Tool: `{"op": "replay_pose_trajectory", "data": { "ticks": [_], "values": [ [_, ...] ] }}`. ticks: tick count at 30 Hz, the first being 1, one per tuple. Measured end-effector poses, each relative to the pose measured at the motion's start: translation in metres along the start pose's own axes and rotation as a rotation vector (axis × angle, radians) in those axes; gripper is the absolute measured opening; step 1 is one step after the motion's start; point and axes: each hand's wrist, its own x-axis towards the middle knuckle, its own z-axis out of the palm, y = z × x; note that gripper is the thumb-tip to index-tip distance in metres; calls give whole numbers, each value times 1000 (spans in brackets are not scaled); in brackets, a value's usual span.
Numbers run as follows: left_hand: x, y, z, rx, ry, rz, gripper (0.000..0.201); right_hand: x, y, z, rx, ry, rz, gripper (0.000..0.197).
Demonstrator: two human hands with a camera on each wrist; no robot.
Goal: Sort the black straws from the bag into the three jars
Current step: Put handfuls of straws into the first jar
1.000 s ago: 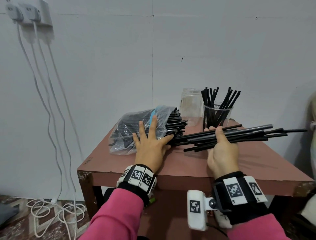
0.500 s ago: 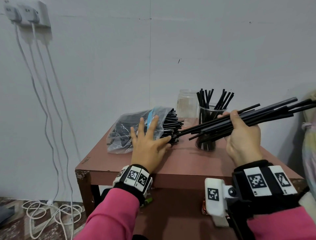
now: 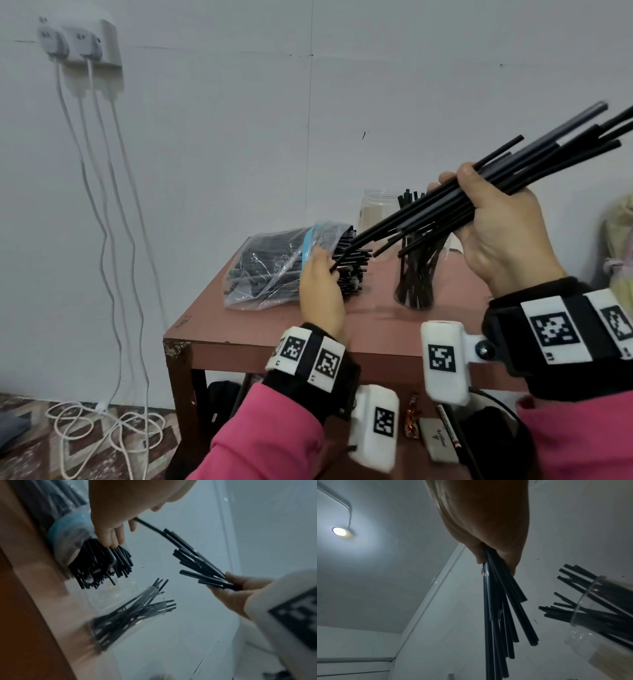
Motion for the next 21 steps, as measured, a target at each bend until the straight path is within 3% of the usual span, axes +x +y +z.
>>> {"op": "replay_pose_trajectory", "data": {
  "ticks": [2, 6, 13, 16, 21],
  "values": [
    [-2, 3, 2, -222, 12, -170, 42, -1, -3, 4, -27, -38, 9, 7],
    [-3, 13, 1, -489, -86, -308, 39, -1, -2, 7, -117, -68, 34, 7],
    [-6, 9, 3, -465, -232, -445, 35, -5, 21, 18, -125, -10, 86, 8],
    [-5, 7, -3, -527, -218, -491, 36, -4, 29, 18, -155, 16, 82, 2],
    [-6, 2, -4, -414, -285, -479, 15, -2, 32, 15, -100, 20, 79, 6]
  ]
}}
